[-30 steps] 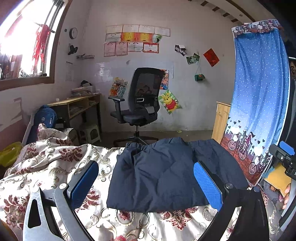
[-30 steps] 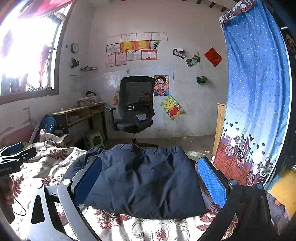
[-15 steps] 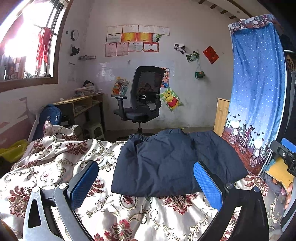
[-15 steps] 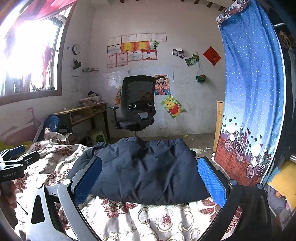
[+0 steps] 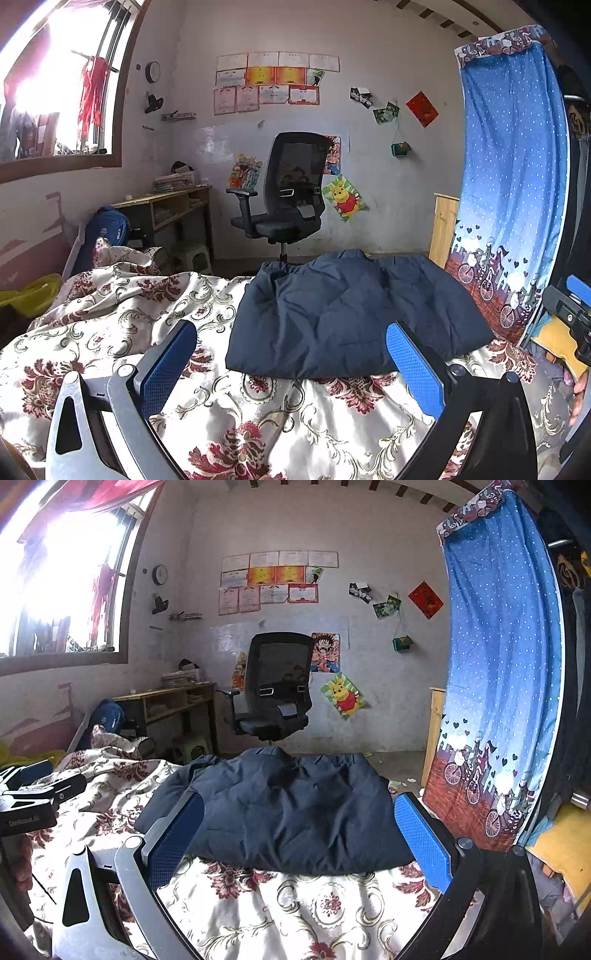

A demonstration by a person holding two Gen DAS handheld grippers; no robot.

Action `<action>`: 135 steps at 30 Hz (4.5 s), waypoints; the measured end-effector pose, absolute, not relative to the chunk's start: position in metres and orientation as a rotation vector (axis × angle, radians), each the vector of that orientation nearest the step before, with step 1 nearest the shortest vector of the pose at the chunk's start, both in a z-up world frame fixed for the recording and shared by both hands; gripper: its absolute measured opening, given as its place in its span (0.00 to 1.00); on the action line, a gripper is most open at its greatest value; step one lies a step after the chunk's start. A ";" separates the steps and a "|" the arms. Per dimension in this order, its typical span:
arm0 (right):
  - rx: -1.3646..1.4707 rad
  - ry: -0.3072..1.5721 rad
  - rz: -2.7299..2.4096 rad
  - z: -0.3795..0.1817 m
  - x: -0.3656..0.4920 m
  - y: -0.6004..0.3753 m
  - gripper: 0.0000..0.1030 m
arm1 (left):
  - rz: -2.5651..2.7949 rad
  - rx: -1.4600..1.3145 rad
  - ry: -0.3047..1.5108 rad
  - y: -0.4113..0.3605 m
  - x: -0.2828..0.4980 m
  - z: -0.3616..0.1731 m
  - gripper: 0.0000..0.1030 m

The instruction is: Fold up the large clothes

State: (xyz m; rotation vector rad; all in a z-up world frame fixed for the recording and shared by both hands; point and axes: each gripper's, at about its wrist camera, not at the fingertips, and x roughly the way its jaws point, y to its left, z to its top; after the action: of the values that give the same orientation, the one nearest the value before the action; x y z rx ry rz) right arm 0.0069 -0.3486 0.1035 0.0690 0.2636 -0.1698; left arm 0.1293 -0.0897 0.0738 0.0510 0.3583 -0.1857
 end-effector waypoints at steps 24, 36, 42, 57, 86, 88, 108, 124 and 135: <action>0.076 0.379 -0.130 0.040 0.007 -0.332 0.99 | -0.122 0.051 0.454 -0.084 0.119 0.020 1.00; 0.067 0.440 -0.120 0.017 0.016 -0.328 0.99 | -0.090 0.059 0.517 -0.083 0.124 -0.009 1.00; 0.058 0.474 -0.115 0.010 0.022 -0.325 0.99 | -0.084 0.055 0.534 -0.084 0.126 -0.015 1.00; 0.083 0.486 -0.124 0.005 0.025 -0.330 0.99 | -0.078 0.067 0.524 -0.085 0.124 -0.015 1.00; 0.083 0.487 -0.123 0.005 0.025 -0.331 0.99 | -0.076 0.066 0.524 -0.086 0.123 -0.015 1.00; 0.083 0.487 -0.123 0.005 0.025 -0.331 0.99 | -0.077 0.066 0.524 -0.086 0.123 -0.015 1.00; 0.083 0.486 -0.123 0.005 0.024 -0.332 0.99 | -0.076 0.067 0.524 -0.086 0.122 -0.014 1.00; 0.083 0.488 -0.123 0.005 0.024 -0.332 0.99 | -0.076 0.067 0.526 -0.087 0.122 -0.015 1.00; 0.084 0.488 -0.123 0.005 0.024 -0.332 0.99 | -0.075 0.067 0.526 -0.087 0.122 -0.015 1.00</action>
State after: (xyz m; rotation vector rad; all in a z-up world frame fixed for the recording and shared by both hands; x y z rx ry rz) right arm 0.0241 -0.3325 0.0052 0.0835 0.4879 -0.1226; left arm 0.1223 -0.0870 -0.0147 0.0672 0.5263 -0.0754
